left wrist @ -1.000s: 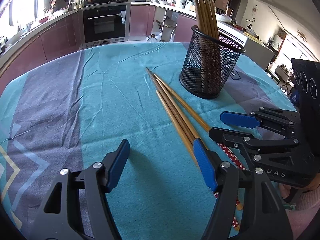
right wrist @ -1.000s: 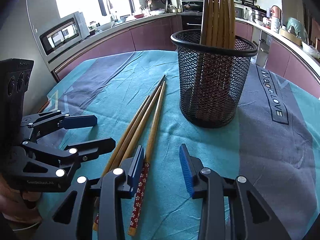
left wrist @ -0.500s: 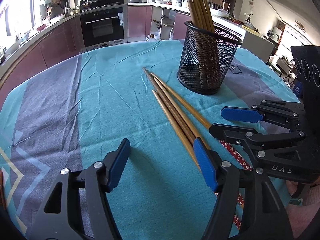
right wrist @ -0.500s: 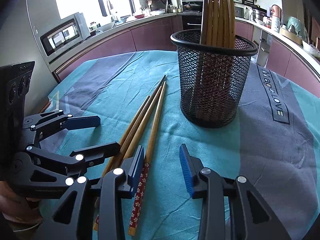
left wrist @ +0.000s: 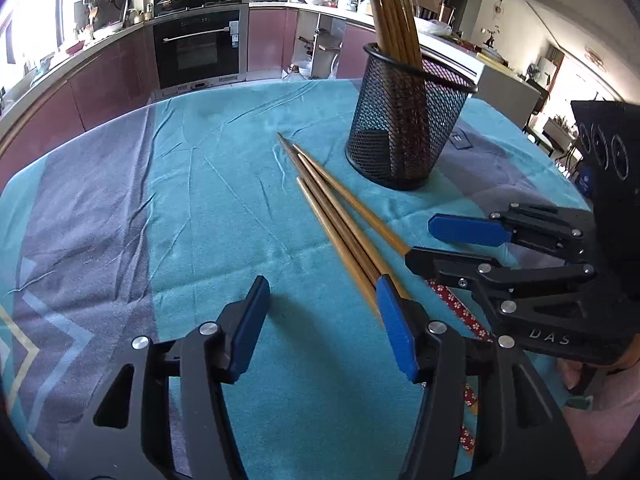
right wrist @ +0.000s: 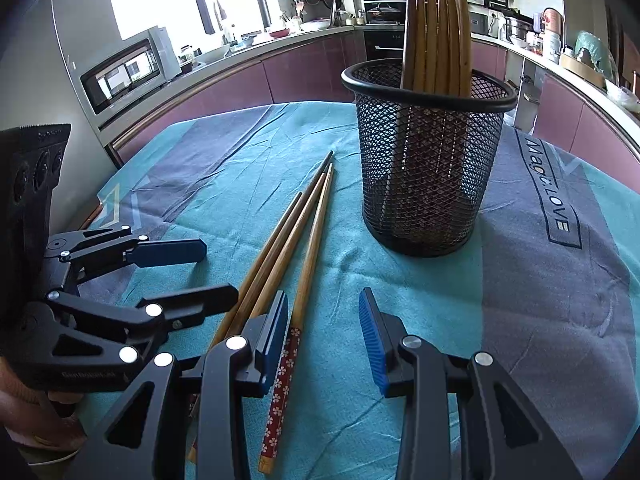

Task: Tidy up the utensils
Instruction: 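Move both open tools over the loose chopsticks on the cloth, then close both tools on a chopstick with a red patterned end, then raise the chopstick upright and insert it into the mesh cup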

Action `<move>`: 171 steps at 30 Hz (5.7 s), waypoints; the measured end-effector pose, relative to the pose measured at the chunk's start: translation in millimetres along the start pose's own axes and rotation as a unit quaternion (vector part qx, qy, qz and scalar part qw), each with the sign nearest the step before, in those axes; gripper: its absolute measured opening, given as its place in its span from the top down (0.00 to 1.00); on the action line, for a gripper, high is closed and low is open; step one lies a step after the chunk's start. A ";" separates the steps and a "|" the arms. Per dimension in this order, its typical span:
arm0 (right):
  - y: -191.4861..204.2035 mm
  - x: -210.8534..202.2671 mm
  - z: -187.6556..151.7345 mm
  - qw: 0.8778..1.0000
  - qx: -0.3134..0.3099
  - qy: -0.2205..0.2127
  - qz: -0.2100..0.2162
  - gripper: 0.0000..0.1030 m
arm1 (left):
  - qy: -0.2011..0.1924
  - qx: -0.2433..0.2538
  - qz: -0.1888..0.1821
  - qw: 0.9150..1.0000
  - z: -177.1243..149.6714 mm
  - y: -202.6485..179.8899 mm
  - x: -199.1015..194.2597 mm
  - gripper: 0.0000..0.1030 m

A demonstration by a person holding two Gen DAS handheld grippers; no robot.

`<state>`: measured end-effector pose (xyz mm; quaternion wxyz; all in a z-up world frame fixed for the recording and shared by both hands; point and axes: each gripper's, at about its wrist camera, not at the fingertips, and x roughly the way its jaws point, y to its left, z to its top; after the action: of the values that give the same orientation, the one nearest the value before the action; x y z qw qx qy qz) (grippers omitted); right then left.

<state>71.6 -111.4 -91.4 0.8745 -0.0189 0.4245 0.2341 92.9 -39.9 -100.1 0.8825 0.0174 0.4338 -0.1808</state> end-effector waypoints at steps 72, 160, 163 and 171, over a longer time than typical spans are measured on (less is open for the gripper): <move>-8.4 19.2 32.6 1.000 0.009 -0.008 0.005 0.95 | -0.002 -0.026 0.015 1.000 23.0 9.8 15.7 0.93; -50.5 -151.0 92.6 0.964 0.002 -0.265 0.016 0.95 | -0.231 -0.023 -0.117 0.966 134.1 -2.4 -162.1 0.93; -51.4 -153.8 98.4 0.962 -0.001 -0.273 0.014 0.95 | -0.242 -0.018 -0.115 0.963 144.1 -6.4 -168.4 0.93; -57.3 -144.0 108.2 0.962 0.004 -0.271 0.006 0.95 | -0.257 -0.005 -0.101 0.961 160.3 -21.3 -172.3 0.93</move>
<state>99.0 -193.9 76.4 0.9555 0.0518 0.1723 0.2339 111.2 -37.5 135.5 0.9416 -0.0780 0.1932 -0.2646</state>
